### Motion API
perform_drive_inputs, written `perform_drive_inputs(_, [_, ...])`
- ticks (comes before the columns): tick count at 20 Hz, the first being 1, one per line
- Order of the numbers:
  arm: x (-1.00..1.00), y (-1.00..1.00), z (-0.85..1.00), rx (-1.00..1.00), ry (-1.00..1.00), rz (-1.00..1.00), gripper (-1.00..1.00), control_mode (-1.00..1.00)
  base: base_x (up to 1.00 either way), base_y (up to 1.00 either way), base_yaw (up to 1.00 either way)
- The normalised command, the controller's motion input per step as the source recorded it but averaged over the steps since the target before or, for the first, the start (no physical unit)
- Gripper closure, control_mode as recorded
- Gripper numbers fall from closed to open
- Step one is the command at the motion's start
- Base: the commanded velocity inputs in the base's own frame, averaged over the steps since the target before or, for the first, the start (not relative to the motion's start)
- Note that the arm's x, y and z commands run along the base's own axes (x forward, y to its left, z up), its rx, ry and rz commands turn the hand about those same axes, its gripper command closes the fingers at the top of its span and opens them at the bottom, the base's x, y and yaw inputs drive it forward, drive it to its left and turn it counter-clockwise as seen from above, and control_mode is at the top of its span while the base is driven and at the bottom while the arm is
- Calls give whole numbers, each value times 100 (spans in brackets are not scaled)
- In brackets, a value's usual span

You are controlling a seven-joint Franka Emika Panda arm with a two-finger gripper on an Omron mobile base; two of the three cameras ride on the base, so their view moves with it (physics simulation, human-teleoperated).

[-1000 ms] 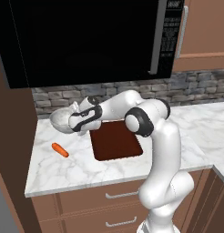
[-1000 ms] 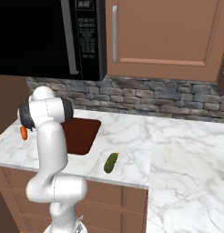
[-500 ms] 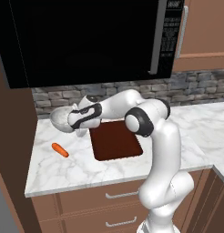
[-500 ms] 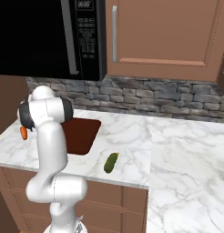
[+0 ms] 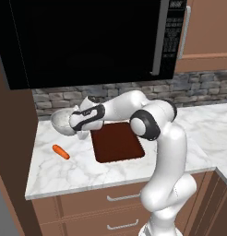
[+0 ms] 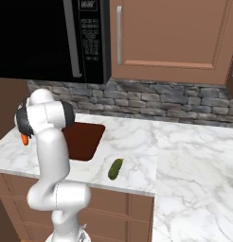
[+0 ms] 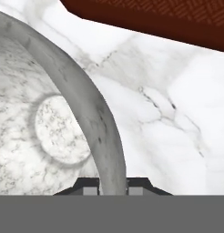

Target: Place the two vegetables and bowl onto the tray for setting up a vegetable dip station.

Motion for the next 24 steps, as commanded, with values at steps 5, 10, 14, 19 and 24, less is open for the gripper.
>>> perform_drive_inputs(5, [-36, 4, 4, 0, -13, -5, 100, -100, 0, 0, 0])
perform_drive_inputs(10, [-39, 0, 5, 0, -14, -9, 100, -100, 0, 0, 0])
perform_drive_inputs(14, [-30, 0, 15, 0, -6, -10, 100, -100, 0, 0, 0])
perform_drive_inputs(19, [-23, 0, 32, 0, 0, -10, 100, -100, 0, 0, 0])
perform_drive_inputs(24, [-29, 0, 35, 0, 0, -8, 100, -100, 0, 0, 0])
